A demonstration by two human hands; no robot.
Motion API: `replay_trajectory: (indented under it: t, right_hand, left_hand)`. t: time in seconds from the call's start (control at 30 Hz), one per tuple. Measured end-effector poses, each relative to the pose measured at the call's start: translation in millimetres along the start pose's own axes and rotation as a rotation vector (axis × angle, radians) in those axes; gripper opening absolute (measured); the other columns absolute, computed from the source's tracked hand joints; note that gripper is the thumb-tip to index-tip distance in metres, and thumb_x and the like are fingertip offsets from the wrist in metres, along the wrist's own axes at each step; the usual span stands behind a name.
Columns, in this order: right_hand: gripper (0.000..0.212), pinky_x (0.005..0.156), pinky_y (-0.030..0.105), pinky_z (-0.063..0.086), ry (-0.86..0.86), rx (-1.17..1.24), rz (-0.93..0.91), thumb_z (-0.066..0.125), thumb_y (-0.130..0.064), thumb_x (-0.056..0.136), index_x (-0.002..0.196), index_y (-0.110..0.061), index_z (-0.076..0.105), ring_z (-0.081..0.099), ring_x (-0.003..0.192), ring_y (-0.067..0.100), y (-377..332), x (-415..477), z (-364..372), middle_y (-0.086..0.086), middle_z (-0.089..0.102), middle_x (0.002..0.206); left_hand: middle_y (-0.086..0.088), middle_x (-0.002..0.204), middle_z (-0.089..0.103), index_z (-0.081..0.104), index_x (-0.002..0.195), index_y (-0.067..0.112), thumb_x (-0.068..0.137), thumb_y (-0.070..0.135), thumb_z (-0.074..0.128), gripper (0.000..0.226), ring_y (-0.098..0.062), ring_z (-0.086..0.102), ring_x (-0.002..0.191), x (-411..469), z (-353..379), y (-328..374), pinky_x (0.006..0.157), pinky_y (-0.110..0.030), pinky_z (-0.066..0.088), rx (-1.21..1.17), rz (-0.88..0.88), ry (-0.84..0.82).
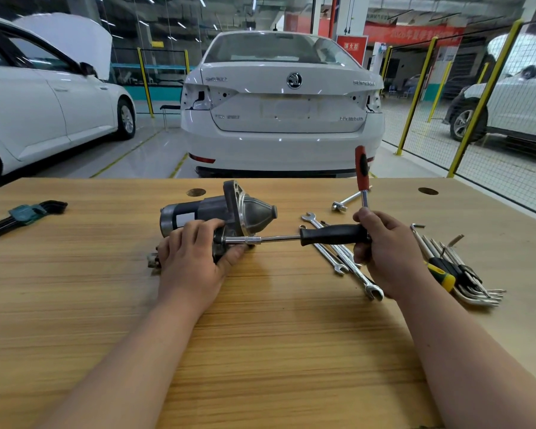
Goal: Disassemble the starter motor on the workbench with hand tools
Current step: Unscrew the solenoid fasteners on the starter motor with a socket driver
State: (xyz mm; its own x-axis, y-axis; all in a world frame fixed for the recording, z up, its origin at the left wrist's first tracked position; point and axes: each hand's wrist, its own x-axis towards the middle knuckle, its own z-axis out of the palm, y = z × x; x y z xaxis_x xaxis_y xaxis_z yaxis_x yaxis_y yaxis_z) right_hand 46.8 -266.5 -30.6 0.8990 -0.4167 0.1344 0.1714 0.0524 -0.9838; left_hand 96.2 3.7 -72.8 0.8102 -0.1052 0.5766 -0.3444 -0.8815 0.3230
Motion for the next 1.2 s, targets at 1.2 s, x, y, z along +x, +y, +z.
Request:
replay_trajectory:
  t: [1.2]
  right_hand:
    - [0.050,0.091,0.034,0.056,-0.164,-0.306,-0.337,0.048,0.008,0.095,0.106,-0.041,0.044,0.065,0.108,0.012,-6,-11,0,-0.016,0.061,0.115]
  left_hand:
    - [-0.004,0.126,0.046,0.046,0.133,0.021,0.087,0.063,0.020,0.068,-0.025,0.034,0.118,-1,-2,1,0.100,-0.040,0.020,0.015,0.004,0.006]
